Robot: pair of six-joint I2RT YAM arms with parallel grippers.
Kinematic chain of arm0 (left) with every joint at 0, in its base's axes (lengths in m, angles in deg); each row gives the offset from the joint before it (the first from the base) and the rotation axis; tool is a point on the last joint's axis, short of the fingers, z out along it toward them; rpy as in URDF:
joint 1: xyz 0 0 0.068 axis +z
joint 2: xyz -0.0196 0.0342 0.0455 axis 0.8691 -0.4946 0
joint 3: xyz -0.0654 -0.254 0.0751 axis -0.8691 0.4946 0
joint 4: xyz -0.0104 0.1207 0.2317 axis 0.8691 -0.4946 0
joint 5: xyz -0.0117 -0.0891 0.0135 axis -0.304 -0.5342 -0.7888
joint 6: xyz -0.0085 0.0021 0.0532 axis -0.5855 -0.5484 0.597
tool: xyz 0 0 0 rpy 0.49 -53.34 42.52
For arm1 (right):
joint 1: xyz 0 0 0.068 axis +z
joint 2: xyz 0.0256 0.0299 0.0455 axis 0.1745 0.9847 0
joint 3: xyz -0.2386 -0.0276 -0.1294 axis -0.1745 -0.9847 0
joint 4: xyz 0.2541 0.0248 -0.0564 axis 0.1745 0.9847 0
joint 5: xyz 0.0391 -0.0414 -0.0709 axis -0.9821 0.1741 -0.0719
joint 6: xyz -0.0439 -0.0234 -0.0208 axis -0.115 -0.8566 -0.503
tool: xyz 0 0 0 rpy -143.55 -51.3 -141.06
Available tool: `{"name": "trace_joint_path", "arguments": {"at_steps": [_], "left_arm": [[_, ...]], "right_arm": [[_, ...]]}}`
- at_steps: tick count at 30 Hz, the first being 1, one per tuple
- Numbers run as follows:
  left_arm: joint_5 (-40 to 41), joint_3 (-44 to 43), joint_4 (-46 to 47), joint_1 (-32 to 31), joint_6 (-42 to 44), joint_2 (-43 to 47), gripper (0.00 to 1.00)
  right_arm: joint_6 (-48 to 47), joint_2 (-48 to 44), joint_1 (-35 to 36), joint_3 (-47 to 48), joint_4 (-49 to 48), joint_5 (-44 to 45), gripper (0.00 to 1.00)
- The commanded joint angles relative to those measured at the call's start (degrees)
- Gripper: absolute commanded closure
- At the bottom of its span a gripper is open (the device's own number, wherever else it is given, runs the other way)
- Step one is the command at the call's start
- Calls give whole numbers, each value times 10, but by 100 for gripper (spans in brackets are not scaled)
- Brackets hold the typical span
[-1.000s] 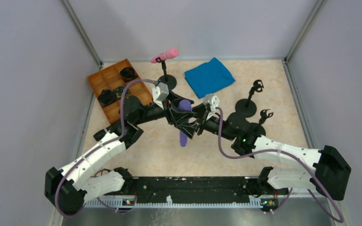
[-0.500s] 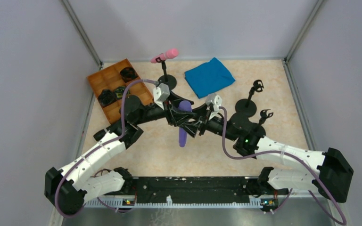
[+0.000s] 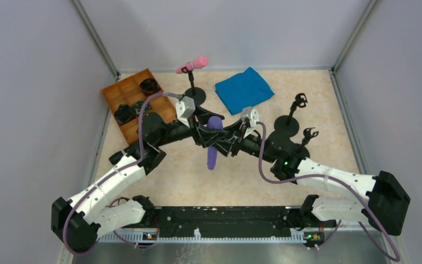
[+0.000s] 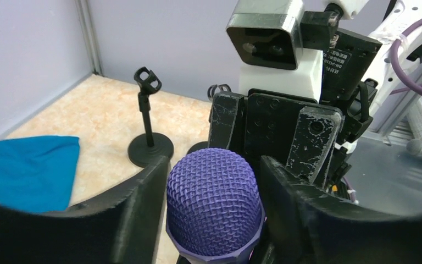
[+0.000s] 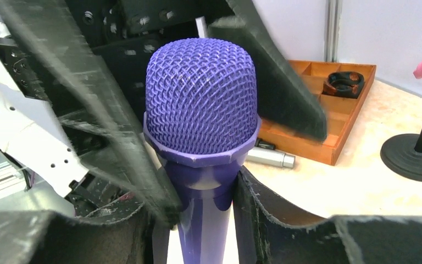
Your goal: Attach the microphones to the stand
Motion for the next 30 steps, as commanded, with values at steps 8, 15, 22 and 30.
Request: {"name": "trace_joint_path", "arguments": {"at_steps": [8,15,22,30], "left_arm": [[72,30,52,-3,-23,67,1],[66,63,45,-3,-12,76,1],[-20,62,62,-3,-6,31,1],[-49,53,69,-3,-3,3,19]], "right_arm": [[-8,-56,-7,-48,-69,182,100],[9,-120,-7,-73,-150,268,100],[54,-122,-7,-57,-222,200,100],[98,-98,-7,-41,-250,158,100]]}}
